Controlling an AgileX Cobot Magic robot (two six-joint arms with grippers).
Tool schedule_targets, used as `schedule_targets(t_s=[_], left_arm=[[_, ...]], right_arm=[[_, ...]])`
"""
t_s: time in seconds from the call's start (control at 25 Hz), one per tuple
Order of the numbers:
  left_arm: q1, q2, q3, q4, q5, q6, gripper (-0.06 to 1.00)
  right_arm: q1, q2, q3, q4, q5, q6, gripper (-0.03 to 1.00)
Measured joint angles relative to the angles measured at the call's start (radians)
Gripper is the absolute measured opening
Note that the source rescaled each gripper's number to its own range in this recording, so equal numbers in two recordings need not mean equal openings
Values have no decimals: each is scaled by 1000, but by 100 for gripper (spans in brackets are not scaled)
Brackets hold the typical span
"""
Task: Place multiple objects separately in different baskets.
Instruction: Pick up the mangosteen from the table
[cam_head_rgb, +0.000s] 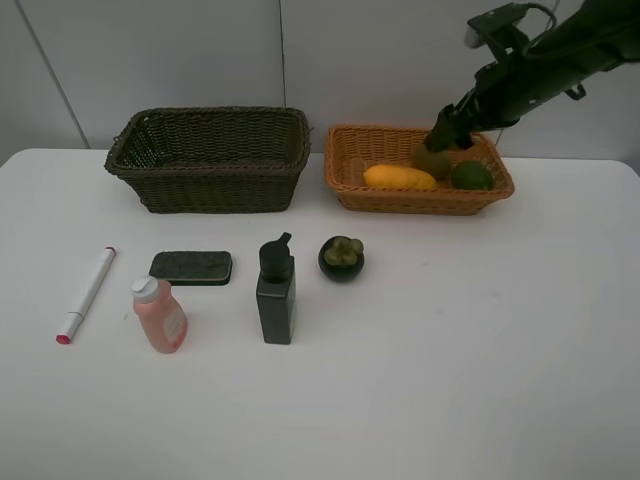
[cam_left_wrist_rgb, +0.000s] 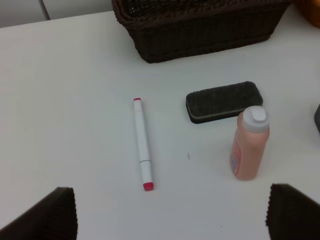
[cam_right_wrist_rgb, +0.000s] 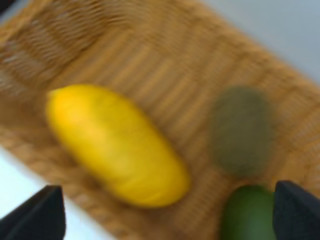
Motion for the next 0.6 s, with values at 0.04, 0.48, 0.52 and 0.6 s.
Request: schedule_targets(t_s=[0.04, 0.48, 0.52, 0.6], left_arm=[[0, 0, 0, 0, 0, 0, 100], [0, 0, 0, 0, 0, 0, 100], [0, 0, 0, 0, 0, 0, 100], [0, 0, 0, 0, 0, 0, 100]], right_arm=[[3, -1, 0, 6, 28, 0, 99], [226, -2, 0, -154, 157, -1, 99], [249, -2, 0, -186, 166, -1, 99], [289, -2, 0, -242, 180, -1, 99]])
